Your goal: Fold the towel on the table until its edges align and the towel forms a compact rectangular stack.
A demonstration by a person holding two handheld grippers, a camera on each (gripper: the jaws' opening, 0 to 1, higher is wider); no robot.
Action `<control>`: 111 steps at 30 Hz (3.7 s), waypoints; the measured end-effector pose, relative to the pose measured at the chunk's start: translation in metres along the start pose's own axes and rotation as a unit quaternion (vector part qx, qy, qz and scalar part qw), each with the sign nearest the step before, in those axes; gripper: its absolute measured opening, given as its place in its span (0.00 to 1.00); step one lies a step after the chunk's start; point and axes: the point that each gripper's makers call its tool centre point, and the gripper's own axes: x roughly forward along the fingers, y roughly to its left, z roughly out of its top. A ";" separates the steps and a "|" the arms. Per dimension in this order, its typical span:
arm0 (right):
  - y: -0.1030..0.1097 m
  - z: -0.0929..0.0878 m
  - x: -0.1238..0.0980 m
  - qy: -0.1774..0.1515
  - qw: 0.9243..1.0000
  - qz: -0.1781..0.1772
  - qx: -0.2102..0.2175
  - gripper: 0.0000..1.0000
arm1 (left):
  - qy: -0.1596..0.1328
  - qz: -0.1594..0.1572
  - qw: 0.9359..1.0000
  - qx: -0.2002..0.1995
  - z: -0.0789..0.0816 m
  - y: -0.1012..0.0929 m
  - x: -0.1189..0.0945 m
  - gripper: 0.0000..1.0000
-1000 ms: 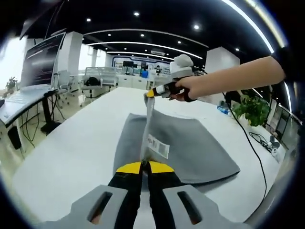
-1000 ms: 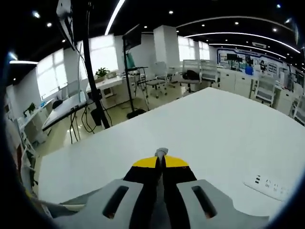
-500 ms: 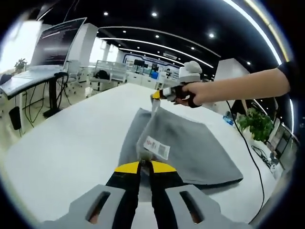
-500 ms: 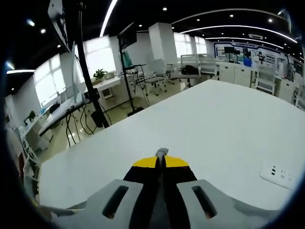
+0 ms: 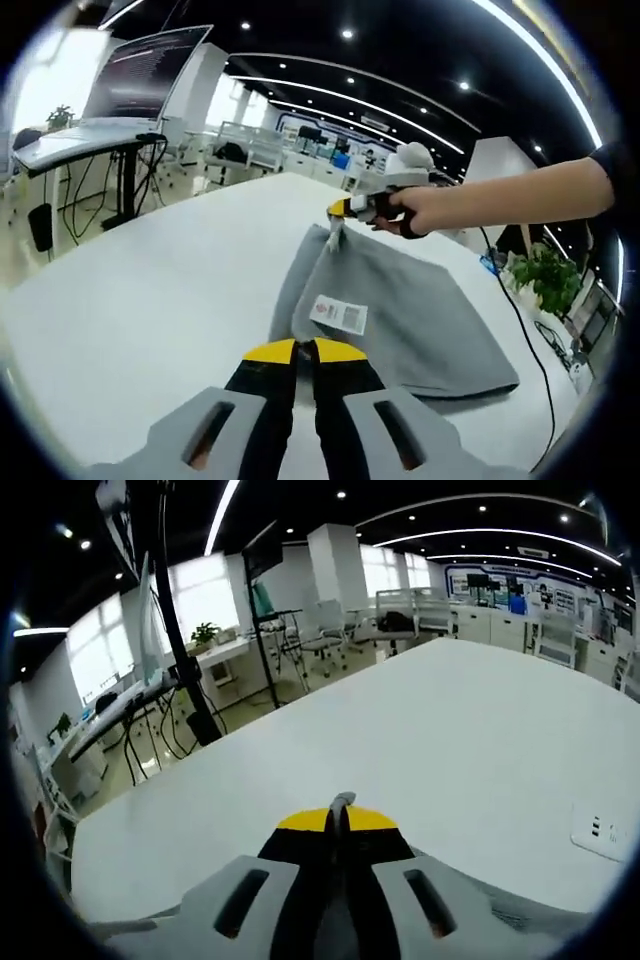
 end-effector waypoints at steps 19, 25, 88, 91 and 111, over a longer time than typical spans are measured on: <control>0.013 -0.009 0.032 0.006 0.998 0.021 -0.062 0.02 | 0.020 0.046 0.999 0.011 -0.023 0.017 0.008 0.05; 0.009 -0.008 0.029 0.006 0.997 0.030 -0.064 0.11 | 0.009 0.051 0.999 0.017 -0.015 0.020 0.008 0.21; -0.200 -0.088 -0.157 0.011 0.988 -0.142 0.057 0.54 | 0.062 0.068 0.989 0.118 -0.003 0.037 0.026 0.46; -0.210 -0.092 -0.167 0.005 0.985 -0.159 0.069 0.47 | 0.068 0.065 0.988 0.120 -0.006 0.038 0.028 0.45; -0.229 -0.125 -0.189 0.032 0.983 -0.169 0.070 0.32 | 0.087 0.025 0.986 0.137 -0.018 0.022 0.038 0.22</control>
